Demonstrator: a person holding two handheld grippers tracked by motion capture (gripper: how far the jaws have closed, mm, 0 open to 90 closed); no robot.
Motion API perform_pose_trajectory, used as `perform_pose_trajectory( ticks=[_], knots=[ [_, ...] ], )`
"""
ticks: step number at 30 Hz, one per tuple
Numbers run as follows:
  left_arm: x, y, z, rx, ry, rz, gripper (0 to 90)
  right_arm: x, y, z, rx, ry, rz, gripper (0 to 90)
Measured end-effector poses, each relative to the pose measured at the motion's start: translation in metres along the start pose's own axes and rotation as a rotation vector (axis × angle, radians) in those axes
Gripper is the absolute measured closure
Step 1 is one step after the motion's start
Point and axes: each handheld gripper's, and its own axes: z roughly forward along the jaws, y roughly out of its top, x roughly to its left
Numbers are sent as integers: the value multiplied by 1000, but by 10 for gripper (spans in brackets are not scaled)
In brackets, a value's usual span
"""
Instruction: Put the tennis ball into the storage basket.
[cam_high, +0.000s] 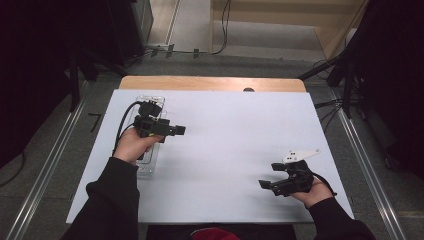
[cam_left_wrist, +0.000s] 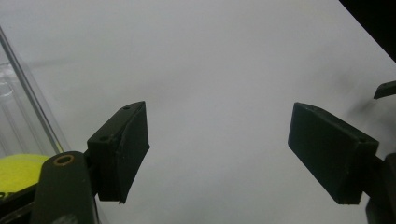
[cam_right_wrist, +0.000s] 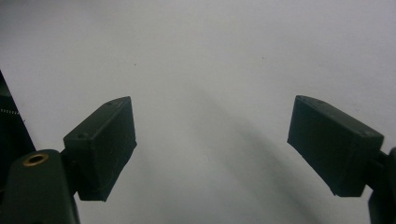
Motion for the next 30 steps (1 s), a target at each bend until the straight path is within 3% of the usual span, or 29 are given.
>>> perform_pose_trajectory(
  ticks=[30],
  knots=[
    [-23,-34,7,10,-64,64,214,-3,0,0,-10,25,38,132]
  ],
)
